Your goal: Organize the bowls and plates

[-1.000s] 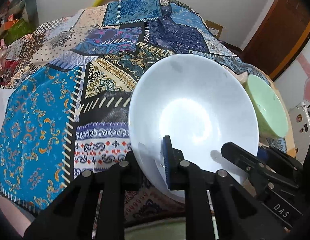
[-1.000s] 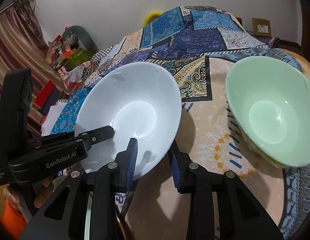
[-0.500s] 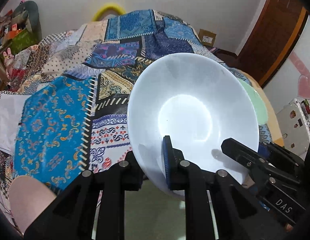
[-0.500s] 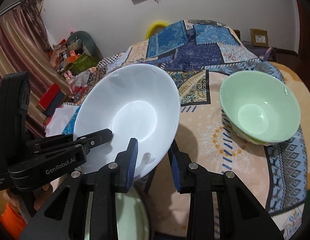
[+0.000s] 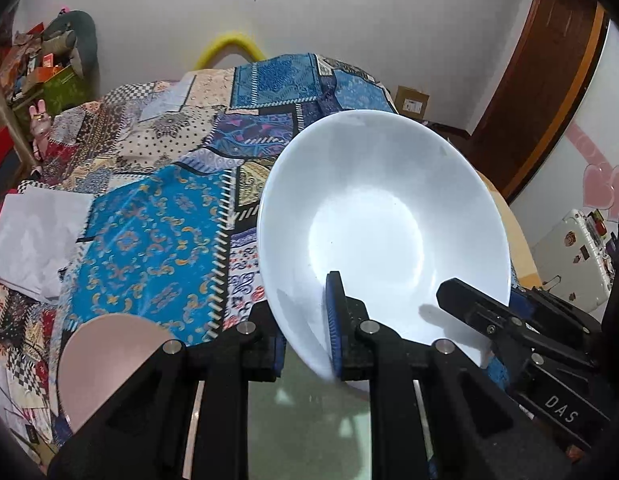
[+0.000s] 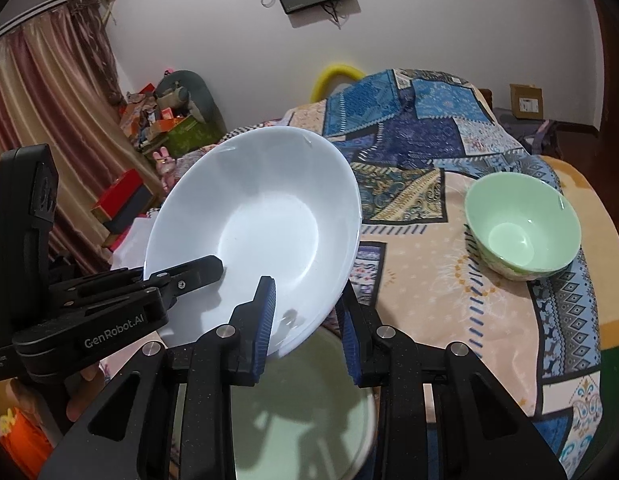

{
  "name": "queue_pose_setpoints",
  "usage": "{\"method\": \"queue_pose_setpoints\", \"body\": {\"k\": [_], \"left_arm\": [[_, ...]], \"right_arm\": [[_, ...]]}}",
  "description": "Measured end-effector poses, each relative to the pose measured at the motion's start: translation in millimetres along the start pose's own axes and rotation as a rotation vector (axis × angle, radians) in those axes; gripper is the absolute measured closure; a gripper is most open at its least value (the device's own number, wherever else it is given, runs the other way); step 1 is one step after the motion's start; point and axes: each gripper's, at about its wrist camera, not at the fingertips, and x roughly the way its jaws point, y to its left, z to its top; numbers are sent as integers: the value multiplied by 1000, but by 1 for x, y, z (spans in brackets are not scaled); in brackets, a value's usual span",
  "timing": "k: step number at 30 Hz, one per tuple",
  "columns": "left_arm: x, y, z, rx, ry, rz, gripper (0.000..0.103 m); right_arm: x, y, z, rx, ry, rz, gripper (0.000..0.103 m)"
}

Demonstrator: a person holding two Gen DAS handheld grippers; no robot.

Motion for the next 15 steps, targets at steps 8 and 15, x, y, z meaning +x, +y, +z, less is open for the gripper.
{"method": "queue_pose_setpoints", "body": {"k": [8, 15], "left_arm": [[-34, 22, -16, -18, -27, 22, 86], [-60, 48, -33, -42, -50, 46, 85]], "right_arm": [[-3, 30, -7, -34, -10, 30, 75], [4, 54, -13, -64, 4, 57, 75]]}}
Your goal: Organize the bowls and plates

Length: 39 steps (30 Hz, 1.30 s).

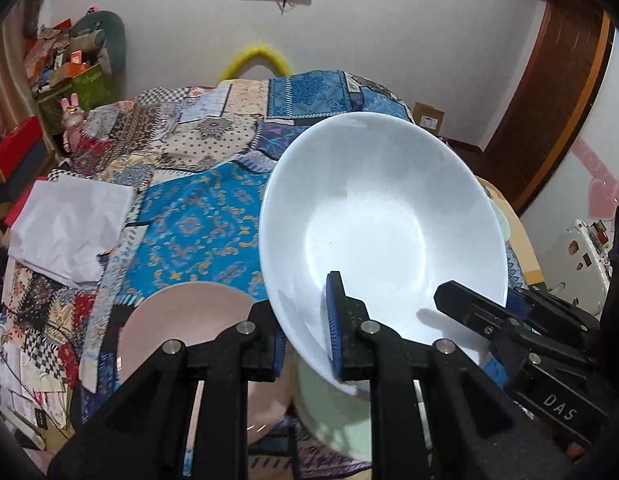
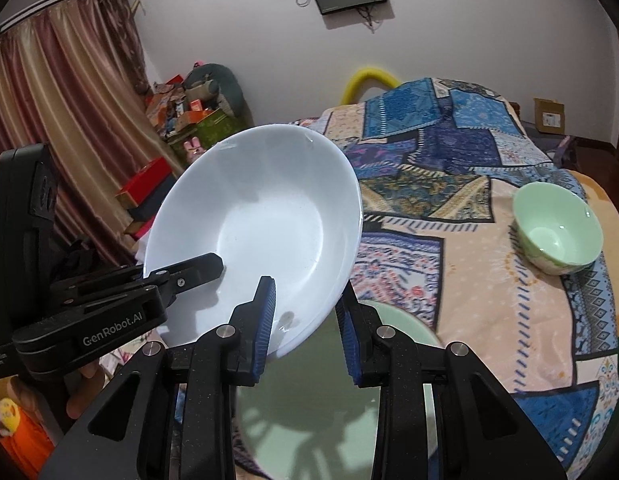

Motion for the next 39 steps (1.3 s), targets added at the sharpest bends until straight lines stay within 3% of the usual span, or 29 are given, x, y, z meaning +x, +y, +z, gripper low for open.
{"method": "queue_pose_setpoints", "body": {"k": [20, 39], "left_arm": [[2, 81, -41, -73, 69, 57, 85], [28, 115, -71, -112, 157, 78, 85]], "right_arm": [[49, 60, -21, -55, 111, 68, 75], [89, 80, -45, -56, 232, 76, 75]]}}
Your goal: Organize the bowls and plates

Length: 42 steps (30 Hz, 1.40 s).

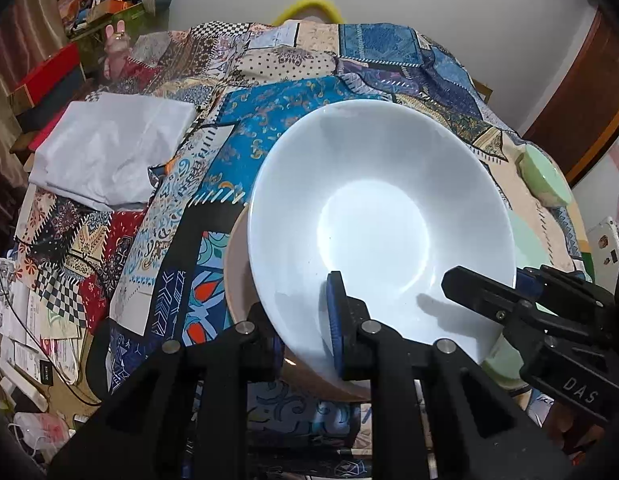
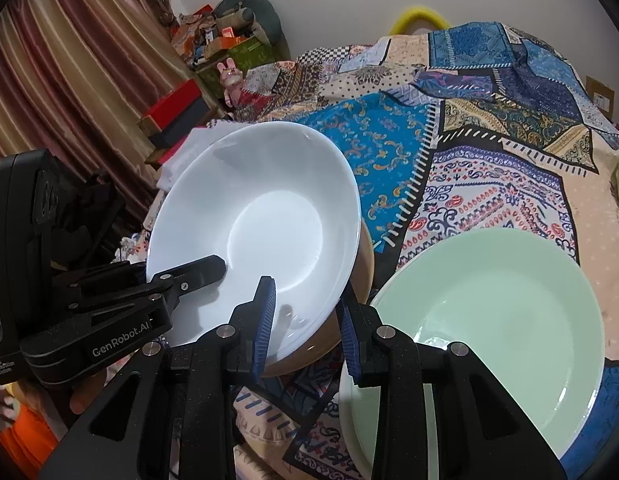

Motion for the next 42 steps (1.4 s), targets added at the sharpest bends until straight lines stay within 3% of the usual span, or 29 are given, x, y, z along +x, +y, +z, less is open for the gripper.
{"method": "queue_pose_setpoints", "body": {"k": [19, 42], "left_arm": [[8, 11, -8, -14, 19, -8, 84], [22, 8, -7, -9, 43, 7, 84]], "right_arm": [[16, 0, -5, -1, 61, 24, 75], [1, -12, -1, 7, 20, -23, 72]]}}
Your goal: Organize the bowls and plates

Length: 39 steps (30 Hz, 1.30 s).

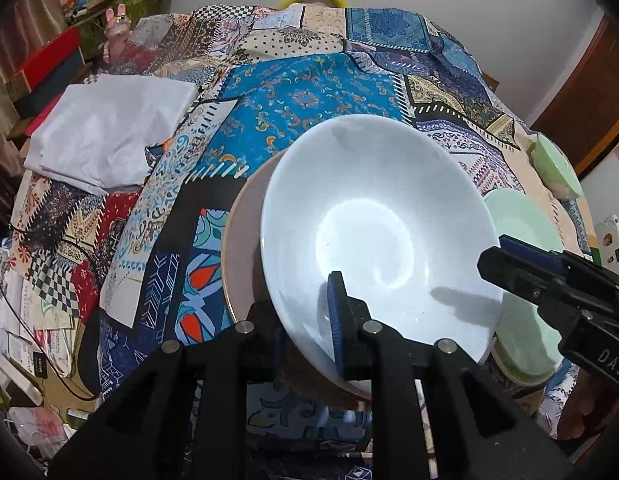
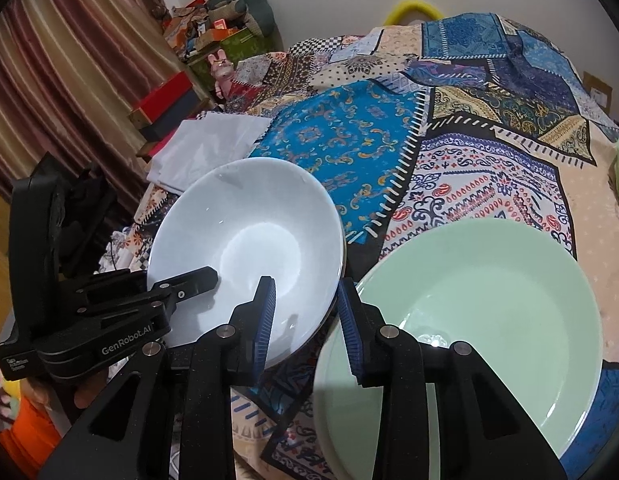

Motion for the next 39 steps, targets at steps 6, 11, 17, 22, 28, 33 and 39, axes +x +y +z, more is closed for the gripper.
{"method": "queue_pose_setpoints", "body": {"k": [6, 11, 17, 22, 28, 33, 39], "left_arm": [[-1, -2, 4, 16, 5, 22, 84], [-4, -2, 10, 8, 8, 28, 74], [-18, -1, 16, -25, -37, 21, 49], [-41, -17, 24, 35, -135, 53, 40], [-58, -41, 33, 77, -196, 49, 37], [-67, -70, 40, 107, -230, 16, 33], [-73, -119, 53, 165, -264, -38, 25]], "right_arm": [[1, -1, 0, 1, -2, 2, 72], [-3, -3, 0, 5, -12, 6, 72], [-11, -9, 1, 25, -31, 11, 72], [-18, -14, 3, 35, -47, 17, 72], [-35, -23, 4, 47, -96, 9, 72], [-66, -40, 7, 52, -166, -41, 72], [-112, -74, 9, 82, -262, -115, 68]]}}
